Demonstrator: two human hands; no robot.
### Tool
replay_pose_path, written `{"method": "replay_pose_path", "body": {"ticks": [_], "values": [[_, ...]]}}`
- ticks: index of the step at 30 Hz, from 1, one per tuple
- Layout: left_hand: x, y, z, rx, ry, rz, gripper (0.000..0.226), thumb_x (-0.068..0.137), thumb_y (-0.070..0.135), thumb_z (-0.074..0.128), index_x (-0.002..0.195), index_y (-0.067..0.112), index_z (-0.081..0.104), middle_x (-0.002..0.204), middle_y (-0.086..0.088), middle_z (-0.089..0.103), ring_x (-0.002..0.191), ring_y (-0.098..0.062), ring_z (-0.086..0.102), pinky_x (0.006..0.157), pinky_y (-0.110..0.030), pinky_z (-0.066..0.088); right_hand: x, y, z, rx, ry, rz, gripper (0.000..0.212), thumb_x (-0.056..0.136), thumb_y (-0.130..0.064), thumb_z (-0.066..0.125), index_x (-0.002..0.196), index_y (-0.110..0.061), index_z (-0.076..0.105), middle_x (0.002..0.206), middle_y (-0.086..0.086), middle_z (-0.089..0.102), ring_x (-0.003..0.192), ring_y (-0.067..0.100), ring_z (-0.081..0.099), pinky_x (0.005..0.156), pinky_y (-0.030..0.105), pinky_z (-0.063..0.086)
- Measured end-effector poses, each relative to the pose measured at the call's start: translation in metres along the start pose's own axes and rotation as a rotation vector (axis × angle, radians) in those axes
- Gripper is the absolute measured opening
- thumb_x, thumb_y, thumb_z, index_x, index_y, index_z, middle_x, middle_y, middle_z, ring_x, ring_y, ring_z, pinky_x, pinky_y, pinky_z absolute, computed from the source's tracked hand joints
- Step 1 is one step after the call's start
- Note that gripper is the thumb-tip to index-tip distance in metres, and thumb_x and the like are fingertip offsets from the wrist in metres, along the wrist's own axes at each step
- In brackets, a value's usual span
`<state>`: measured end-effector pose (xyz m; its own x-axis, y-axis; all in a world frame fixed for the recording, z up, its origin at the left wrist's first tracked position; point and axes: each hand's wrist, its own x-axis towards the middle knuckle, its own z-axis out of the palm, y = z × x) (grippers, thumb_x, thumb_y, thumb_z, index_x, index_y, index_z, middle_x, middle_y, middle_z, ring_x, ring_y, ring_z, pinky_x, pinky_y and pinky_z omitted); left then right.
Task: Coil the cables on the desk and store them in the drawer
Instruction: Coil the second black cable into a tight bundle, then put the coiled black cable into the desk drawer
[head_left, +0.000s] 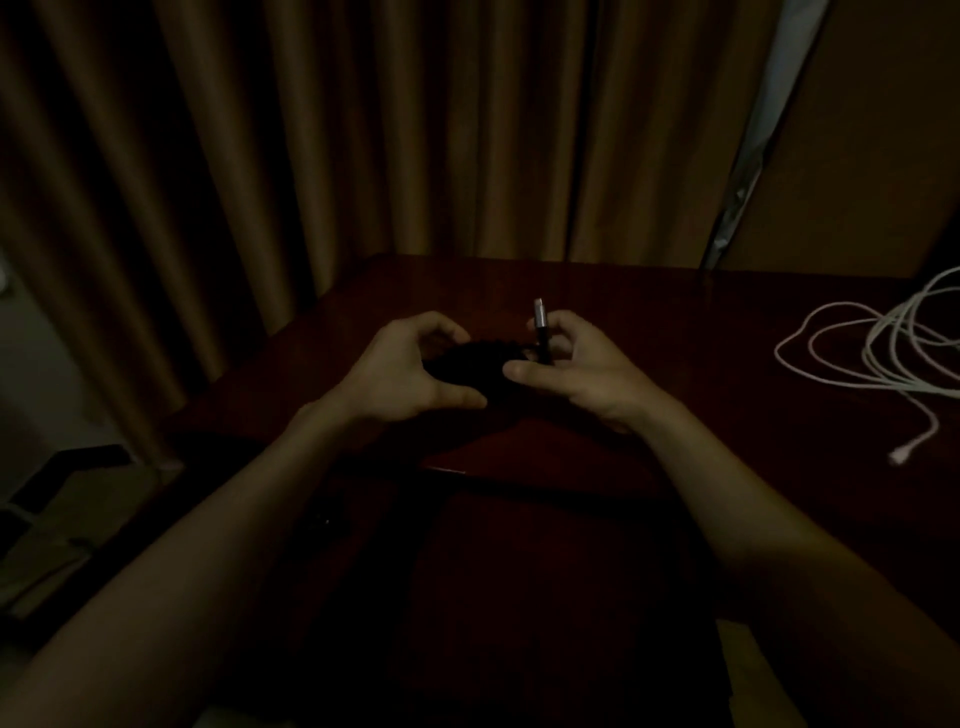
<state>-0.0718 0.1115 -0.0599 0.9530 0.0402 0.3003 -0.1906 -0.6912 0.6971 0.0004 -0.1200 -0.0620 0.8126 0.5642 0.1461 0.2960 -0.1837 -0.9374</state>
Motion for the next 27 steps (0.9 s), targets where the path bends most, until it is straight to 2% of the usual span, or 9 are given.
{"method": "replay_pose_path", "body": {"ticks": [2, 5, 7, 8, 10, 13, 18, 22, 27], "values": [[-0.028, 0.004, -0.008, -0.031, -0.01, -0.008, 0.059, 0.06, 0.031, 0.101, 0.109, 0.026, 0.068, 0.107, 0.007, 0.073, 0.099, -0.009, 0.072, 0.088, -0.042, 0.063, -0.022, -0.004, 0.011, -0.024, -0.018, -0.009, 0.061, 0.083, -0.028, 0.084, 0.133, -0.025, 0.048, 0.116, 0.004, 0.069, 0.094, 0.011, 0.073, 0.072, 0.017, 0.056], [-0.068, 0.005, -0.011, -0.057, -0.052, -0.042, 0.054, 0.062, 0.025, 0.1, 0.108, 0.022, 0.07, 0.106, 0.006, 0.075, 0.099, -0.008, 0.073, 0.093, -0.039, 0.061, -0.051, 0.002, 0.027, -0.061, -0.073, 0.019, 0.086, 0.067, -0.055, 0.088, 0.137, -0.025, 0.048, 0.128, 0.003, 0.066, 0.103, 0.016, 0.073, 0.084, 0.03, 0.061], [-0.091, 0.003, -0.01, -0.056, -0.082, -0.059, 0.054, 0.063, 0.025, 0.099, 0.109, 0.022, 0.07, 0.108, 0.006, 0.075, 0.1, -0.007, 0.072, 0.093, -0.037, 0.061, -0.066, 0.008, 0.039, -0.195, -0.059, 0.033, 0.112, 0.06, -0.068, 0.086, 0.152, -0.024, 0.041, 0.144, 0.0, 0.052, 0.116, 0.021, 0.067, 0.091, 0.034, 0.06], [-0.1, 0.002, -0.009, -0.043, -0.105, -0.064, 0.054, 0.064, 0.025, 0.098, 0.11, 0.023, 0.07, 0.109, 0.006, 0.074, 0.101, -0.006, 0.072, 0.093, -0.037, 0.061, -0.074, 0.009, 0.045, -0.279, -0.038, 0.02, 0.116, 0.064, -0.066, 0.086, 0.158, -0.023, 0.033, 0.147, -0.003, 0.041, 0.12, 0.02, 0.061, 0.091, 0.031, 0.058], [-0.117, -0.002, -0.006, 0.007, -0.143, -0.078, 0.054, 0.065, 0.028, 0.098, 0.111, 0.026, 0.069, 0.113, 0.008, 0.071, 0.102, -0.005, 0.07, 0.091, -0.037, 0.061, -0.091, 0.014, 0.054, -0.426, 0.017, -0.07, 0.108, 0.074, -0.058, 0.084, 0.16, -0.023, 0.03, 0.141, -0.008, 0.03, 0.125, 0.013, 0.046, 0.097, 0.026, 0.048], [-0.134, -0.009, 0.002, 0.038, -0.178, -0.09, 0.053, 0.067, 0.028, 0.098, 0.11, 0.028, 0.067, 0.115, 0.009, 0.067, 0.101, -0.007, 0.069, 0.088, -0.038, 0.063, -0.11, 0.017, 0.062, -0.737, -0.024, -0.294, 0.083, 0.079, -0.06, 0.078, 0.151, -0.029, 0.048, 0.128, -0.009, 0.035, 0.123, 0.011, 0.033, 0.106, 0.034, 0.04], [-0.149, -0.019, 0.013, 0.102, -0.233, -0.07, 0.053, 0.068, 0.038, 0.096, 0.113, 0.03, 0.069, 0.115, 0.014, 0.068, 0.108, -0.002, 0.066, 0.096, -0.038, 0.058, -0.12, 0.025, 0.074, -0.921, -0.298, -0.276, 0.07, 0.086, -0.053, 0.077, 0.146, -0.025, 0.053, 0.126, -0.004, 0.051, 0.117, 0.013, 0.046, 0.096, 0.026, 0.038], [-0.151, -0.024, 0.023, 0.19, -0.296, -0.088, 0.055, 0.069, 0.043, 0.094, 0.117, 0.032, 0.07, 0.118, 0.016, 0.067, 0.113, -0.001, 0.063, 0.102, -0.036, 0.055, -0.12, 0.035, 0.079, -0.951, -0.354, -0.212, 0.062, 0.088, -0.048, 0.077, 0.141, -0.022, 0.056, 0.123, -0.004, 0.053, 0.115, 0.014, 0.053, 0.094, 0.028, 0.046], [-0.149, -0.023, 0.025, 0.276, -0.342, -0.075, 0.064, 0.079, 0.041, 0.088, 0.135, 0.021, 0.066, 0.131, 0.006, 0.066, 0.121, -0.008, 0.061, 0.104, -0.029, 0.051, -0.118, 0.044, 0.084, -0.91, -0.341, -0.191, 0.054, 0.091, -0.045, 0.075, 0.137, -0.021, 0.059, 0.114, -0.003, 0.055, 0.106, 0.015, 0.057, 0.09, 0.031, 0.05]]}}
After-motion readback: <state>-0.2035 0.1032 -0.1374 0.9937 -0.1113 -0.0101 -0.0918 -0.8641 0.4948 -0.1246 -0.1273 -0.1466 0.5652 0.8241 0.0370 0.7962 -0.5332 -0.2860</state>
